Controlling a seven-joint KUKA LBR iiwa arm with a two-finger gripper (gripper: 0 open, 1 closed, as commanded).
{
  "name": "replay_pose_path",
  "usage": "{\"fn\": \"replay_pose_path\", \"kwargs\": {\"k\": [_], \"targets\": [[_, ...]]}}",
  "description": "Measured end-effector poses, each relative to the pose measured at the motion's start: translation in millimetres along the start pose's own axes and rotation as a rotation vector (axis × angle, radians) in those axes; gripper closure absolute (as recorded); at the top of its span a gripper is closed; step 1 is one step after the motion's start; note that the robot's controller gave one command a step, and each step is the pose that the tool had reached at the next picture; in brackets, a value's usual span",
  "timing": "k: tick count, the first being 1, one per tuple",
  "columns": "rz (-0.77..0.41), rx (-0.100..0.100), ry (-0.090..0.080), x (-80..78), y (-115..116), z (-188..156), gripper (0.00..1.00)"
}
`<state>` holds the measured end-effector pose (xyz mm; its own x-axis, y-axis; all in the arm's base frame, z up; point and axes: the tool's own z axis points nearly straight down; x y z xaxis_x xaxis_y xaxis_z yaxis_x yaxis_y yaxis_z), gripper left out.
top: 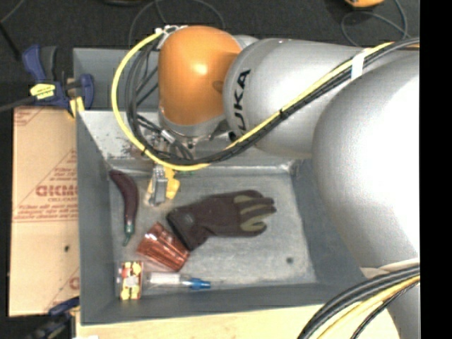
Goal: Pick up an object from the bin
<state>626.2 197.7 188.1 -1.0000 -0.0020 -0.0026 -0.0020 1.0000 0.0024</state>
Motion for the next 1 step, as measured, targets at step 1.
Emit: {"fn": "replay_pose_path", "kwargs": {"k": [1], "targets": [[-0.171, 0.002, 0.006, 17.6, -67.3, 45.8, 1.0]]}}
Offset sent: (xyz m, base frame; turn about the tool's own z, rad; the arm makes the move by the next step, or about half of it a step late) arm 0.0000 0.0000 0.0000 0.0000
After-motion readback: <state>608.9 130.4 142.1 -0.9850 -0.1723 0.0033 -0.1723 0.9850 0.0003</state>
